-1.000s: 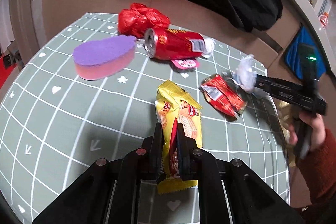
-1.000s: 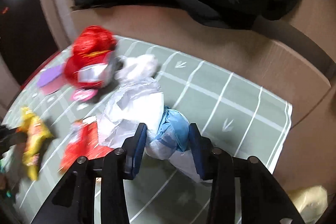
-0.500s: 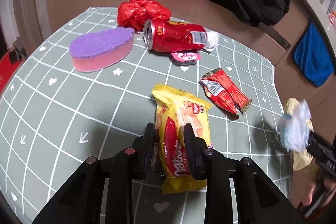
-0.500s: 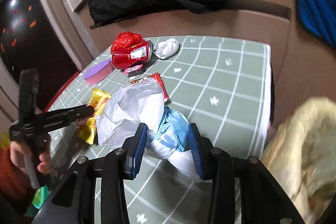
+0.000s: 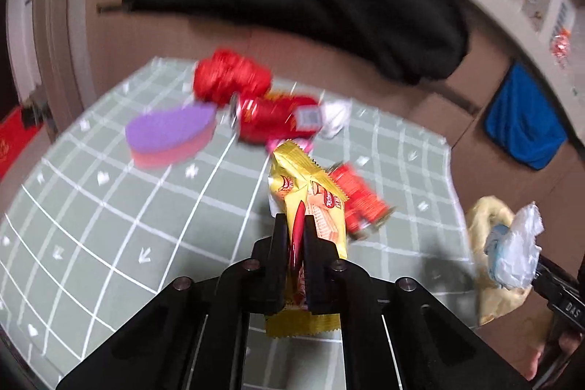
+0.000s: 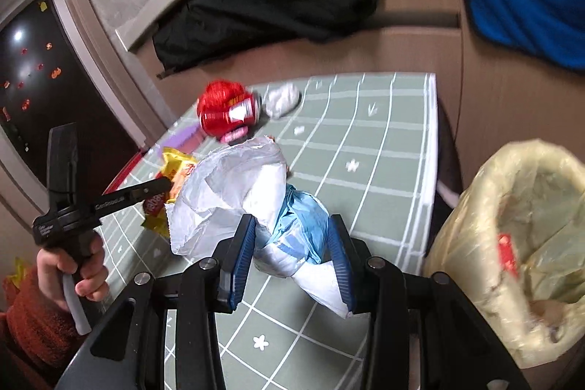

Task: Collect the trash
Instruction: 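Lift the yellow wrapper and white tissues toward the trash bin, then carry the yellow wrapper and white tissues over the yellow-lined bin with both grippers, then open both grippers to drop the wrapper and tissues into the bin, then move both grippers back over the table toward the red items, then grasp the red plastic bag with the left gripper while the right grasps the red snack wrapper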

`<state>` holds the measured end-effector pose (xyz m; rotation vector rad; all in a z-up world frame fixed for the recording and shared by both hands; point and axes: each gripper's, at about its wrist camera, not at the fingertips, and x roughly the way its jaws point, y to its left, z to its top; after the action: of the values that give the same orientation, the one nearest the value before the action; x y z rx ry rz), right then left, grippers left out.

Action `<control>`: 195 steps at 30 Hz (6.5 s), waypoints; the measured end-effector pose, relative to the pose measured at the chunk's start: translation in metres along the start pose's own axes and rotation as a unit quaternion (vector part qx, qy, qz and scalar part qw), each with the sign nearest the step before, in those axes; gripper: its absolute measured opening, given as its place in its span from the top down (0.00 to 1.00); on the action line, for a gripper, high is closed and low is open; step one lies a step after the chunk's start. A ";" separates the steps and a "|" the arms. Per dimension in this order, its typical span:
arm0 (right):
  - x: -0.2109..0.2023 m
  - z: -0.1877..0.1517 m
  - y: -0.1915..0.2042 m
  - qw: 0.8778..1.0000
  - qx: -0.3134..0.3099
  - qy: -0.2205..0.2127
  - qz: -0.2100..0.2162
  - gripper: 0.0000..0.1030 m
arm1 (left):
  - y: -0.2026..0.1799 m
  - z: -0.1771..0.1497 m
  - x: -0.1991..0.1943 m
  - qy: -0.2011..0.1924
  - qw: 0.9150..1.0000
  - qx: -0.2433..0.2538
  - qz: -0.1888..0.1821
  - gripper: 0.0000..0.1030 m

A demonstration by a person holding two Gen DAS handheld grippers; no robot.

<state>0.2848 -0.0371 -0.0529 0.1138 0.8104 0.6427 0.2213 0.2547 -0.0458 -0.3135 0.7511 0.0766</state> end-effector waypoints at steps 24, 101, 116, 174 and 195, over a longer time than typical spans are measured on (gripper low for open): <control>-0.200 0.030 -0.091 0.963 0.010 -0.199 -0.183 0.64 | -0.256 0.011 -0.054 -0.104 0.969 0.172 -0.143 0.93; -0.061 -0.045 -0.252 0.974 0.114 -0.031 -0.194 0.63 | -0.318 -0.049 0.148 0.127 0.958 0.197 -0.162 0.93; -0.057 -0.043 -0.248 0.972 0.102 -0.021 -0.209 0.50 | -0.318 -0.033 0.131 0.099 0.959 0.169 -0.204 0.65; 0.126 0.085 -0.003 0.998 -0.032 0.004 -0.048 0.49 | 0.125 0.166 0.226 0.103 0.956 -0.239 -0.134 0.36; 0.141 0.047 0.051 0.986 -0.145 0.081 0.005 0.49 | 0.090 0.058 0.057 0.039 0.992 -0.074 -0.094 0.61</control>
<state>0.3651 0.0919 -0.0930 -0.2014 0.8630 0.7797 0.2854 0.3557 -0.0673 -0.5292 0.7924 -0.0583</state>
